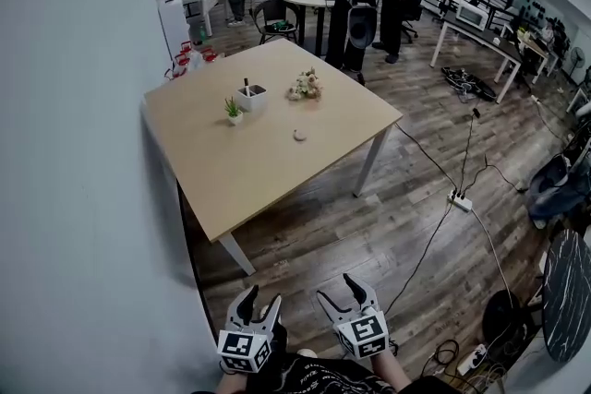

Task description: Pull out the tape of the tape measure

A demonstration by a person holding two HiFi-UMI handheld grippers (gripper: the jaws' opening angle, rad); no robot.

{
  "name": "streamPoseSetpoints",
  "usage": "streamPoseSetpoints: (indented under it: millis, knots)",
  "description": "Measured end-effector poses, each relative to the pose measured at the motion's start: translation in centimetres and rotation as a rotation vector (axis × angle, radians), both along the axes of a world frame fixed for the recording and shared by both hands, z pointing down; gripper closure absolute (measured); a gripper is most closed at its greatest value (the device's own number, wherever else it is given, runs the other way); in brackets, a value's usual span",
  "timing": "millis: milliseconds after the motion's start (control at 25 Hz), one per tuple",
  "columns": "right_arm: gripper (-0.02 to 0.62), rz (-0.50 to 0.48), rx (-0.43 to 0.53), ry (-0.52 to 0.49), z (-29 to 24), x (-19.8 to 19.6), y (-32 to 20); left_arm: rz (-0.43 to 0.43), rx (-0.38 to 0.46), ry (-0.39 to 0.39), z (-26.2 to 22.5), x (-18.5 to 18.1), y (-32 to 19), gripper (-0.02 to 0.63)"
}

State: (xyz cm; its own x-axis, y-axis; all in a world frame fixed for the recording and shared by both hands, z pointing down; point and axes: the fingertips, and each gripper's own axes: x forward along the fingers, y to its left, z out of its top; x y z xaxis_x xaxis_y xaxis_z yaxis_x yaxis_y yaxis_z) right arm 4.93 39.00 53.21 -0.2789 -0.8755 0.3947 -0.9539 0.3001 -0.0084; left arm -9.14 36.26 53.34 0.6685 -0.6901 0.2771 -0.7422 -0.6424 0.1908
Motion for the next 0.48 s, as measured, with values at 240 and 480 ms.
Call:
streamPoseSetpoints:
  millis: [240,480]
  knots:
    - [0.304,0.020,-0.021,0.018,-0.3,-1.6,-5.9,0.004,0.006,0.028,-0.3,-1.9,-7.5,0.391]
    - [0.304,0.054,-0.039,0.016,0.9,-3.4,-12.5,0.047,0.013,0.008,0.7,-3.5,-15.5,0.391]
